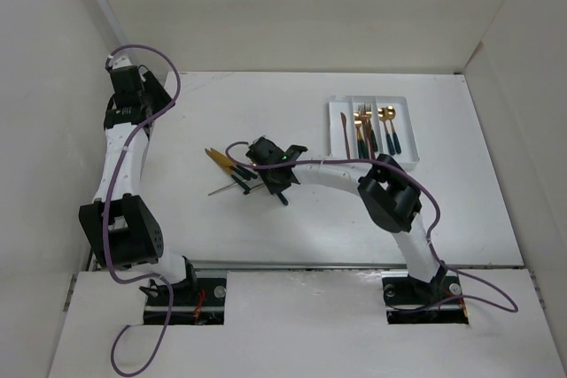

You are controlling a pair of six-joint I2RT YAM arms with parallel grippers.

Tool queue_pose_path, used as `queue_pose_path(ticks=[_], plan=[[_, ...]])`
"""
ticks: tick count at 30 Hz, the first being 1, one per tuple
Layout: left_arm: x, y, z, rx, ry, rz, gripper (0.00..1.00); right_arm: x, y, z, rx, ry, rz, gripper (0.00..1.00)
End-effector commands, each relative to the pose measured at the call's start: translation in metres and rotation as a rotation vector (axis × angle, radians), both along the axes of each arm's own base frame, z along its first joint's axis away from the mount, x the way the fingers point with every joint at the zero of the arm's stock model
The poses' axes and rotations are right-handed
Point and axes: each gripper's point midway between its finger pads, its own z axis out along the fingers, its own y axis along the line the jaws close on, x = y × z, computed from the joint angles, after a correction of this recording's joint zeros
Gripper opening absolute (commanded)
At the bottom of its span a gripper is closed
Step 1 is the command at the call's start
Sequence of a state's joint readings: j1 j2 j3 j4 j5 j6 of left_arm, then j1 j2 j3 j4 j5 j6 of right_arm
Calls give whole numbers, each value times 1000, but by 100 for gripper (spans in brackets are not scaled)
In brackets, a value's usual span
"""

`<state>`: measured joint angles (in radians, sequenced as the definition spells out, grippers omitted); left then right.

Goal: Sort the eating utensils into containers

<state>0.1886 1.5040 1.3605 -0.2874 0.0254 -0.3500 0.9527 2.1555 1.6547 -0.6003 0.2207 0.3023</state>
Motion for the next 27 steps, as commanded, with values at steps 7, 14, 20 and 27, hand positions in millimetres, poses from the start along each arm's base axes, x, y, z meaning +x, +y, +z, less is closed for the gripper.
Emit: queue_pose_path(ticks=[7, 14, 20, 27], plan=[[4, -7, 23, -20, -72, -25, 52, 4, 34, 110, 254, -69, 150, 0], [3, -3, 23, -20, -72, -16, 52, 33, 28, 135, 367, -49, 137, 0], [4, -5, 19, -26, -64, -24, 52, 63, 12, 144, 409, -72, 70, 0], [7, 2, 13, -33, -57, -15, 52, 93, -26, 120, 324, -90, -92, 0]])
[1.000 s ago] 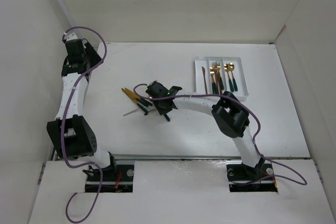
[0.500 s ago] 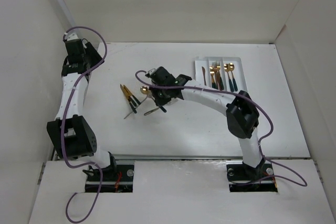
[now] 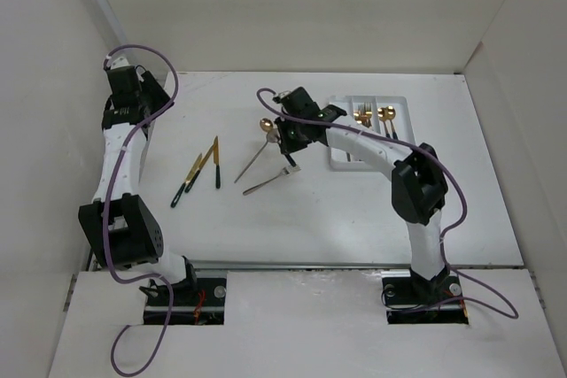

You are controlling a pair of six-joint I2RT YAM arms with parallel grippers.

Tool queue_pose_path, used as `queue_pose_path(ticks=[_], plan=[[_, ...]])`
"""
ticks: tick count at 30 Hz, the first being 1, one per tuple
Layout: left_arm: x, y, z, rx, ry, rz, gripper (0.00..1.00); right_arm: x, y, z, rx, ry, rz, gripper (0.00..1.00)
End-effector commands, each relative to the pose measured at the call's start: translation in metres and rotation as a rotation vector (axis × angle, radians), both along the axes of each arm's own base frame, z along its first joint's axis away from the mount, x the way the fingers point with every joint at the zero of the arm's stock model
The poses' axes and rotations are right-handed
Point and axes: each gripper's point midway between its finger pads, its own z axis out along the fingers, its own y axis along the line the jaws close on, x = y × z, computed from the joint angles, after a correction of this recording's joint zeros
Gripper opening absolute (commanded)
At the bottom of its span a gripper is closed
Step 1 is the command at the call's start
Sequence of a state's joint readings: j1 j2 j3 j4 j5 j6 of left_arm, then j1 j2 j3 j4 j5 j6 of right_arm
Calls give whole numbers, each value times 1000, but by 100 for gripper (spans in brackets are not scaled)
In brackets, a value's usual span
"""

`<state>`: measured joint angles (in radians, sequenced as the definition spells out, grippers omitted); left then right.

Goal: Sort the eating utensils into containers

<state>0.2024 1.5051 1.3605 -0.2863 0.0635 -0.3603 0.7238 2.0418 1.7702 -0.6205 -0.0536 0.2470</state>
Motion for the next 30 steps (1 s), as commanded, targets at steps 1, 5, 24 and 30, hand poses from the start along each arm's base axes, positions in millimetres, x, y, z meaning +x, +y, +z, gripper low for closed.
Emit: queue_pose_path(ticks=[1, 5, 24, 30], plan=[[6, 3, 9, -15, -43, 4, 52, 22, -8, 14, -6, -80, -92, 0], [7, -1, 5, -28, -37, -16, 52, 25, -41, -32, -244, -23, -153, 0], [-65, -234, -133, 452, 160, -1231, 57, 32, -61, -57, -194, 55, -243, 0], [-70, -283, -153, 552, 120, -1327, 58, 30, -61, -47, -168, 40, -240, 0]])
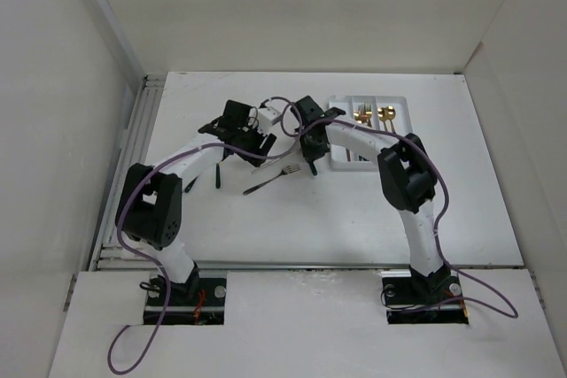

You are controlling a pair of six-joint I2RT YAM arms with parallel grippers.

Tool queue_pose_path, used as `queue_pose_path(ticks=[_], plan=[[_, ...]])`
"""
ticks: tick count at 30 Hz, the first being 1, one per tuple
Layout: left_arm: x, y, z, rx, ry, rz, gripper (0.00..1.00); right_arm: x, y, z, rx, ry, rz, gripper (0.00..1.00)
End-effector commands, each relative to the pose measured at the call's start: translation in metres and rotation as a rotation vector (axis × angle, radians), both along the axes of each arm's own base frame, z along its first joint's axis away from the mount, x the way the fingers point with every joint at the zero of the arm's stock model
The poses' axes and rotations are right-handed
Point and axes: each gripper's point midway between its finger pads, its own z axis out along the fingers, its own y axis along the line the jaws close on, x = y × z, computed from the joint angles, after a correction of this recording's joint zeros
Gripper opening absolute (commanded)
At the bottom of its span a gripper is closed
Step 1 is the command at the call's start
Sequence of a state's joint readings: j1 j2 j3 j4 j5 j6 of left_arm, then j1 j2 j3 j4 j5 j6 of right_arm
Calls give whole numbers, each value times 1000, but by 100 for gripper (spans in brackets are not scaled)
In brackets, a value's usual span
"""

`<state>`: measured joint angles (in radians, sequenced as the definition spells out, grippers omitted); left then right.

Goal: Sort the eating utensils into containers

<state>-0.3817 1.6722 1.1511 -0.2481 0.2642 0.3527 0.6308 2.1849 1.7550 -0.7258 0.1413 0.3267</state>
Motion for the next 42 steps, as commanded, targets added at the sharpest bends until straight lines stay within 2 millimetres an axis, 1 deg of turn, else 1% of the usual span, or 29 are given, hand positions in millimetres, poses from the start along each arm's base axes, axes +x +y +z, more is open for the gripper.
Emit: queue_pose_path(ticks=[1, 3, 4, 5, 6, 7, 8, 9, 10, 12, 14, 17, 18, 20, 21, 24, 25, 26, 27, 30, 31, 32, 33, 34, 35, 37, 38, 40, 42], plan=[[-2, -40, -7, 51, -100, -166, 58, 6, 14, 34, 80, -82, 12, 0], [3, -46, -12, 53, -116, -170, 57, 6, 15, 42, 92, -99, 12, 0], [0, -48, -15, 52, -116, -179, 56, 10, 13, 43, 107, -100, 7, 0], [2, -49, -19, 49, -123, -179, 54, 7, 14, 44, 115, -93, 13, 0], [4, -51, -17, 39, -131, -171, 54, 6, 13, 41, 114, -91, 13, 0], [3, -49, -24, 50, -124, -166, 53, 6, 14, 45, 123, -97, 5, 0], [0, -53, -29, 53, -115, -178, 53, 9, 10, 45, 123, -98, -4, 0], [4, -55, -25, 51, -142, -187, 53, 6, 10, 42, 124, -85, 0, 0], [-2, -59, -33, 62, -129, -211, 53, 8, 11, 43, 130, -93, 0, 0], [-4, -65, -36, 67, -136, -235, 53, 8, 11, 43, 130, -93, 0, 0], [3, -78, -20, 22, -153, -208, 49, 8, 11, 43, 130, -93, 0, 0], [15, -72, 1, -71, -141, -124, 46, 8, 11, 47, 135, -100, 1, 0], [21, -67, 12, -135, -126, -87, 46, 11, 11, 51, 133, -113, -4, 0], [23, -60, 28, -173, -111, -79, 46, 9, 8, 52, 117, -106, -9, 0], [27, -57, 42, -210, -107, -76, 46, 10, 6, 52, 106, -113, -6, 0], [15, -52, 46, -223, -33, -89, 45, 6, 2, 51, 86, -94, 3, 0], [16, -47, 52, -225, -39, -91, 45, 3, 4, 53, 91, -79, 28, 0], [12, -40, 47, -212, -4, -76, 45, 2, 6, 61, 97, -75, 44, 0], [11, -40, 50, -210, 0, -75, 45, -9, 0, 61, 68, -28, 58, 0], [14, -24, 50, -193, 4, -42, 45, -24, -5, 70, 66, 56, 68, 0], [16, -20, 50, -193, 3, -33, 45, -40, -13, 67, 38, 124, 70, 0], [17, -14, 45, -183, 10, -15, 45, -48, -12, 72, 58, 153, 82, 0], [17, -14, 45, -183, 10, -15, 45, -56, -13, 72, 60, 189, 88, 0], [15, -13, 44, -180, 18, -14, 45, -70, -20, 70, 38, 250, 88, 0], [17, -9, 44, -180, 18, -4, 45, -76, -24, 74, 28, 266, 86, 0], [19, -5, 44, -180, 17, 7, 45, -98, -24, 71, -5, 327, 109, 0], [20, -5, 47, -181, 14, 7, 45, -109, -33, 72, -38, 373, 112, 0], [23, -4, 51, -191, 7, 8, 45, -117, -36, 75, -76, 385, 122, 0], [24, -2, 52, -199, 9, 10, 45, -111, -40, 97, -86, 324, 104, 0]])
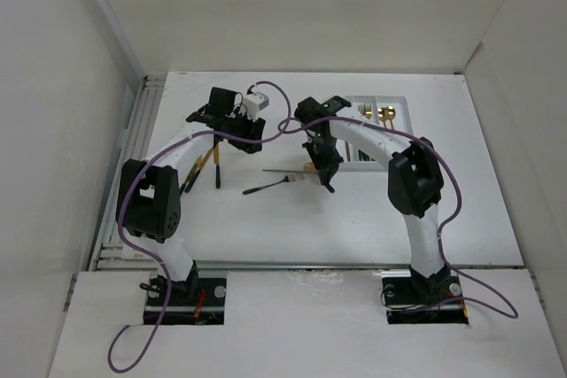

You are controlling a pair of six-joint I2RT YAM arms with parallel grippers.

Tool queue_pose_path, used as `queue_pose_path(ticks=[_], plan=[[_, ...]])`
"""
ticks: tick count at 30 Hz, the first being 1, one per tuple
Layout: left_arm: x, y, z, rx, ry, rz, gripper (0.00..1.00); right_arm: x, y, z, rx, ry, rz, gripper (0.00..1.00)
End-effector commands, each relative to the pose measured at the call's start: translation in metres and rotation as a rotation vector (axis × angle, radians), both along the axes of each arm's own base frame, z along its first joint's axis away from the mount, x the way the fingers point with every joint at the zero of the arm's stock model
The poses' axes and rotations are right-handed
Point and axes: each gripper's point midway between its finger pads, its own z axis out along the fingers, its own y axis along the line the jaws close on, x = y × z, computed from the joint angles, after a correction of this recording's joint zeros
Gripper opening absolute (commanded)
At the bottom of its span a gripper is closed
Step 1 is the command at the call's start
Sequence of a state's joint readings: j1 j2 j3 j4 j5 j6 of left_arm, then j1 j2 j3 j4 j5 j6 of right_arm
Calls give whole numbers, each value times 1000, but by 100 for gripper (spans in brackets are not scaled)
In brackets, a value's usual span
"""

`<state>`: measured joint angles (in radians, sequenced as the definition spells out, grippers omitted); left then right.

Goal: Sort the eating utensils into containers

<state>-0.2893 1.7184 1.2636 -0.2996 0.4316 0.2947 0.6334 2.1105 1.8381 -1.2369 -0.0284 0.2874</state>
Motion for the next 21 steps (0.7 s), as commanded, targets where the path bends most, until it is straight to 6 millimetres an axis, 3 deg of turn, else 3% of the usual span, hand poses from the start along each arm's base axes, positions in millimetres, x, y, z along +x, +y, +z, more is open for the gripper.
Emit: queue_pose_path(ticks=[1, 4, 7, 9, 17, 21], plan=[[6, -4, 31, -47, -62, -16, 45, -12, -3, 59, 16, -53, 25, 0], [8, 0, 35, -53, -66, 0, 45, -28, 14, 81, 150, -18, 39, 0], [5, 0, 35, -53, -66, 0, 45, -48, 5, 69, 149, 37, 21, 0], [3, 1, 32, -51, -57, 0, 45, -71, -1, 49, 133, 111, 29, 0], [8, 2, 39, -65, -83, 3, 45, -86, -1, 31, 157, 170, 39, 0], [6, 1, 39, -77, -75, 4, 45, -103, 2, 28, 211, 244, 61, 0]])
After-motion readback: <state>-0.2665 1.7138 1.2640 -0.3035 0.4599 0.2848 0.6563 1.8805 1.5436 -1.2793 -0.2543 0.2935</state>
